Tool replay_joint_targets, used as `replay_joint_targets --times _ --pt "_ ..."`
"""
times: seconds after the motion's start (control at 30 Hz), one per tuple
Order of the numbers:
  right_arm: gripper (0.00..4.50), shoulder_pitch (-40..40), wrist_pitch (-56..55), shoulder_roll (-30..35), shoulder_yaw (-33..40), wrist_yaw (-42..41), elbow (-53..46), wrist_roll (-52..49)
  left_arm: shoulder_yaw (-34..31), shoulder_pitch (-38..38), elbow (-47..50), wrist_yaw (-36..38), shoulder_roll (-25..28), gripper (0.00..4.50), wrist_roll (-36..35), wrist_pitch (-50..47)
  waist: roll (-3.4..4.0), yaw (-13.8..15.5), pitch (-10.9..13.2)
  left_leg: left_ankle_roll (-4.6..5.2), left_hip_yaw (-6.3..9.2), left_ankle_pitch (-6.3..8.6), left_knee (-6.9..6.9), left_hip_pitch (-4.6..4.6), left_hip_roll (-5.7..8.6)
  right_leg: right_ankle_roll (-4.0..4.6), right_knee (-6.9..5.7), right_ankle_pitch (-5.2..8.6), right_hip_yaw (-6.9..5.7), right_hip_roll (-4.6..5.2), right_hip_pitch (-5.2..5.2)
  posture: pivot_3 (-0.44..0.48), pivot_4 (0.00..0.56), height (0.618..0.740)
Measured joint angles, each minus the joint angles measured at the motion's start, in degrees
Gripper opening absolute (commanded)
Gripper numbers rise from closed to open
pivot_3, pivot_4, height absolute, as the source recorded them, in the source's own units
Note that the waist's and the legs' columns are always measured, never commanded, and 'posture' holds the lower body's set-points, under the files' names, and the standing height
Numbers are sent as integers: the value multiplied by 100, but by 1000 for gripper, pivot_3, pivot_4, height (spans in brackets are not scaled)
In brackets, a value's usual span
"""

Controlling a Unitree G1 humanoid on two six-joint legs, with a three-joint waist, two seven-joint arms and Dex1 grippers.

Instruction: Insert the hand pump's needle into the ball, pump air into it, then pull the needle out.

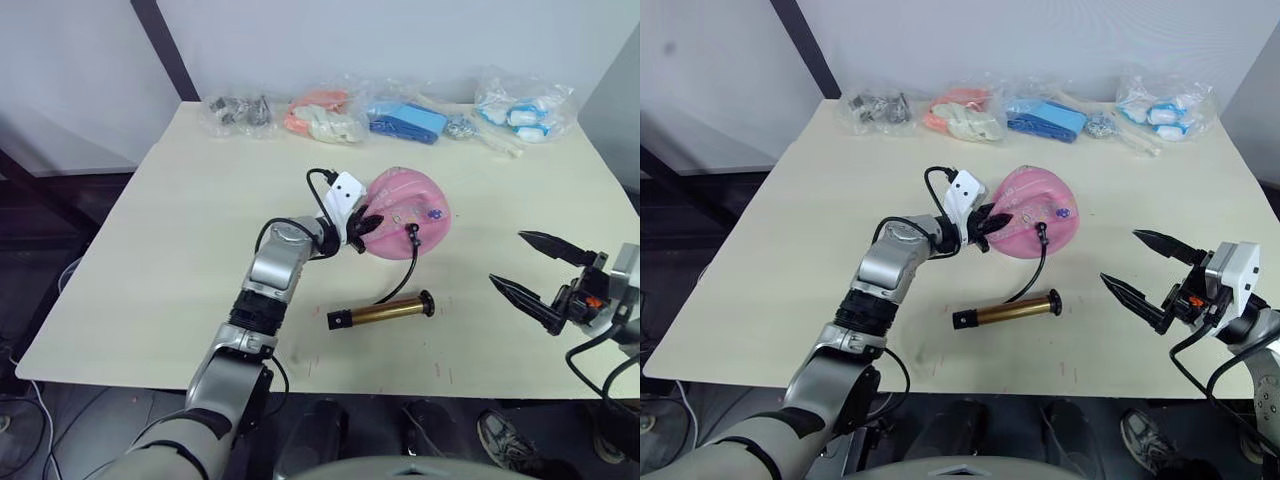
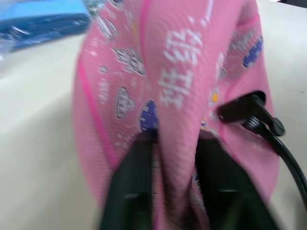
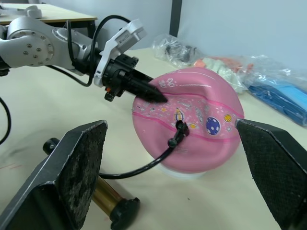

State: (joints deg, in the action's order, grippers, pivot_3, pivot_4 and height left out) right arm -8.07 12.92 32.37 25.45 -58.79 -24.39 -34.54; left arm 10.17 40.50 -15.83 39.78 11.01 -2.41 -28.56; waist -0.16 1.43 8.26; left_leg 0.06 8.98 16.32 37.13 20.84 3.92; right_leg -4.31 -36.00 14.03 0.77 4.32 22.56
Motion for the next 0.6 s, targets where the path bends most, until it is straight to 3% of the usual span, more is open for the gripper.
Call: replay_joint_targets --times 0.13,0.17,0.6 --pt "4500 -28 -165 0 -22 -15 67 0 49 -4 16 7 2 4296 -15 -14 0 1 2 0 0 0 1 1 0 1 -1 -1 1 0 1 0 150 740" --pt "4500 -38 -209 0 -39 -24 72 0 48 -6 26 8 4 4454 -43 -10 0 -2 4 0 -3 0 1 1 0 1 -2 -1 4 0 2 0 150 740" --pt "4500 -43 -449 -7 -90 -78 250 -167 -100 -320 1241 287 408 4454 -541 -50 -4 -61 85 0 -37 0 14 41 -5 17 -44 -8 38 -3 70 0 150 740"
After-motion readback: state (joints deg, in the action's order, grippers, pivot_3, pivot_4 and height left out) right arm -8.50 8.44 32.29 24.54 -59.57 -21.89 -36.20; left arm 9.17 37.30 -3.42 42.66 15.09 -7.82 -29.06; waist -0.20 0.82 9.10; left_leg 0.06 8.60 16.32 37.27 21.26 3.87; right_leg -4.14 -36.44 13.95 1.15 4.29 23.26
